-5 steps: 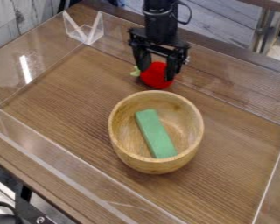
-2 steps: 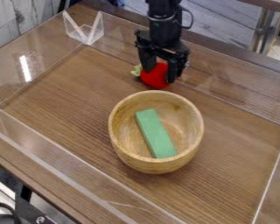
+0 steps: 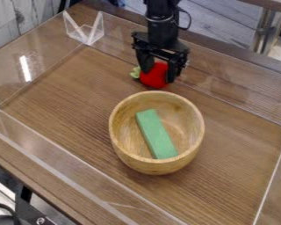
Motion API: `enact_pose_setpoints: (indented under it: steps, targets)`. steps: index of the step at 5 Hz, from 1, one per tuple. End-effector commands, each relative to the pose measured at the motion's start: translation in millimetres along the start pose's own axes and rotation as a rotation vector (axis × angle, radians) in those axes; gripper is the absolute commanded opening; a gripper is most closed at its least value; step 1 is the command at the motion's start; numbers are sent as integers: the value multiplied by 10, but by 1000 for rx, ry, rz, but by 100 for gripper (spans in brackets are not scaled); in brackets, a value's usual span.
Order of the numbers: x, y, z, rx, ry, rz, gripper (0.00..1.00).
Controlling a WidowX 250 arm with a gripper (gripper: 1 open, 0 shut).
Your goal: Move the red fruit to the left
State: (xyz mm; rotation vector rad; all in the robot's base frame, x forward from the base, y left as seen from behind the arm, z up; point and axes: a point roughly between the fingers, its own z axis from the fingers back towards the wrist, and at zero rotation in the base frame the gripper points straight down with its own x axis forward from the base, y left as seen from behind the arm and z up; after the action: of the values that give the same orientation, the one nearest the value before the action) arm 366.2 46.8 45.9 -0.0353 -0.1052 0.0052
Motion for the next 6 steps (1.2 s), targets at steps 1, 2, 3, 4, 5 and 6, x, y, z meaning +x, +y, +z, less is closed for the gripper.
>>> enact_pose_setpoints:
  steps: [1, 2, 3, 4, 5, 6]
  targets:
    - [89, 2, 272, 16, -78, 54, 100]
    - [90, 19, 277, 20, -82, 109, 100]
    - [90, 61, 245, 15, -83, 104, 100]
    - [89, 103, 213, 11, -85, 99, 100]
    - [57, 27, 168, 12, -86, 119, 100]
    - [26, -1, 281, 5, -84, 76, 0]
